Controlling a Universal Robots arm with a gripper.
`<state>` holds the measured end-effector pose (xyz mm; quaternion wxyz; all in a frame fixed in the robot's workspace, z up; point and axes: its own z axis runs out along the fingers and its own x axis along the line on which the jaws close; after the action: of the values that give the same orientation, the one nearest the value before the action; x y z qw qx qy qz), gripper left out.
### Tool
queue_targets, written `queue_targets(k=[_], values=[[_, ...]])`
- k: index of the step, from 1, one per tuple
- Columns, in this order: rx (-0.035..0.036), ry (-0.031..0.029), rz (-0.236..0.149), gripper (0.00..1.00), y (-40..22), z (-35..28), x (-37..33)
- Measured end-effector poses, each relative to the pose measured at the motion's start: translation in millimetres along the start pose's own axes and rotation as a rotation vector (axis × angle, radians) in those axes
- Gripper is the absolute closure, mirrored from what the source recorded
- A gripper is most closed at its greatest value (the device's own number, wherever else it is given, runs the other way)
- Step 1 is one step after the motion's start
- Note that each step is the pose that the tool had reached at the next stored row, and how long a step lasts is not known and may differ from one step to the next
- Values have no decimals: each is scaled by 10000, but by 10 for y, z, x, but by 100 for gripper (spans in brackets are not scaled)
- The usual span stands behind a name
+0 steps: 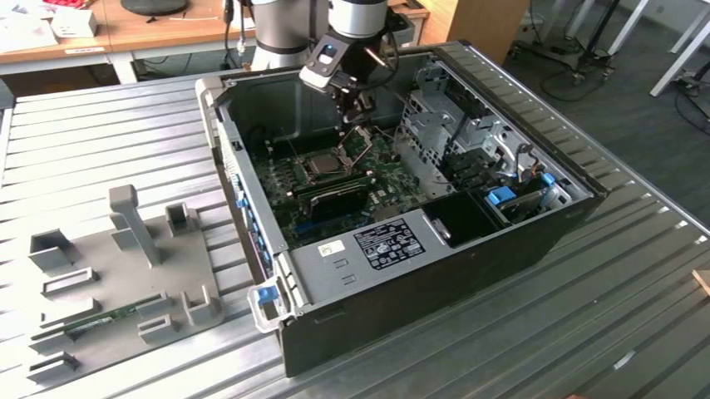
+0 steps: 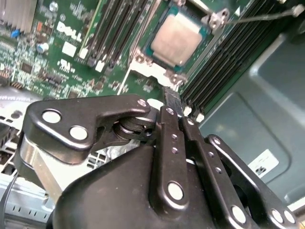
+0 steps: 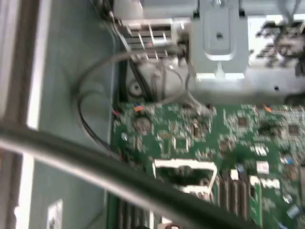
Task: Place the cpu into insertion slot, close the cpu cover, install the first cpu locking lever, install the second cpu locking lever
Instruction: 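Place the cpu into insertion slot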
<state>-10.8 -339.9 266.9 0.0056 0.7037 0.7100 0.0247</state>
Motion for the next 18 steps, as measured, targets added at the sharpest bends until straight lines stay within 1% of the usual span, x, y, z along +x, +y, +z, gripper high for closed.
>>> queue_targets(k=[4, 8, 9, 15, 18], values=[[-3, 1, 0, 89, -84, 27, 0], [-11, 0, -1, 89, -167, 35, 0], [-12, 0, 0, 89, -177, 35, 1], [-15, 2, 0, 89, -183, 40, 0], [-12, -18, -2, 89, -217, 73, 0]])
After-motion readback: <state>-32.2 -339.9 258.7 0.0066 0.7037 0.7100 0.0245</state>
